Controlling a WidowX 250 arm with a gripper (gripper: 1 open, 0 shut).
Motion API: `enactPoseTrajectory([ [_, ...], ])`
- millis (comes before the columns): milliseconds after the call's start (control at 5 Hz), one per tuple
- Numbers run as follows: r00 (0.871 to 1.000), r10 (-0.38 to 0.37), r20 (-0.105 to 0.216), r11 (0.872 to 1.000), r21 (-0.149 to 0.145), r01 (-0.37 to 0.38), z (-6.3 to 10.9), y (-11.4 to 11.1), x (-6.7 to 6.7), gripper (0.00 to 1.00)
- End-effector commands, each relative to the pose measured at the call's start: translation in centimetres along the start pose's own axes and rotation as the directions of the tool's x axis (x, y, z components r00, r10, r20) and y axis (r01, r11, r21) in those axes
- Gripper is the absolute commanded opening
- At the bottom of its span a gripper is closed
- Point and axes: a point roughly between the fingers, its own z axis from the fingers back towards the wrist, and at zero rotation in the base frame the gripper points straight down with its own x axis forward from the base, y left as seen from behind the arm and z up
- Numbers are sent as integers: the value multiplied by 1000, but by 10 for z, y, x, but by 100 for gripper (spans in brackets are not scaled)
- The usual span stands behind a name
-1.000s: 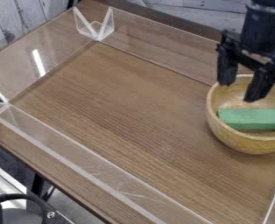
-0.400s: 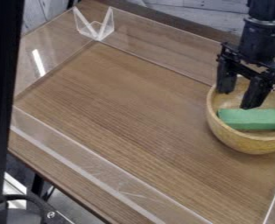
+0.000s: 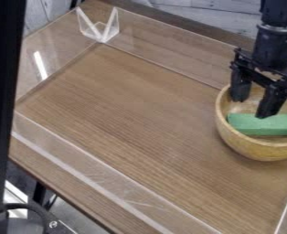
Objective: Remove the green block from inside the brown bowl and put it on the table
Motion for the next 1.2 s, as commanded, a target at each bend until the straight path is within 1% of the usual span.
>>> enactPoseTrajectory([
  [0, 998, -30, 54, 999, 33, 28, 6, -8, 7, 100],
  [200, 997, -41, 61, 998, 54, 38, -4, -15, 11, 100],
  [400, 996, -44, 78, 997, 66, 39, -5, -15, 14, 0],
  [600, 994, -47, 100, 996, 86, 38, -3, -14, 15, 100],
  [800, 992, -47, 115, 997, 74, 38, 9, -16, 13, 0],
  [1000, 991, -45, 128, 997, 62, 38, 19, -17, 13, 0],
])
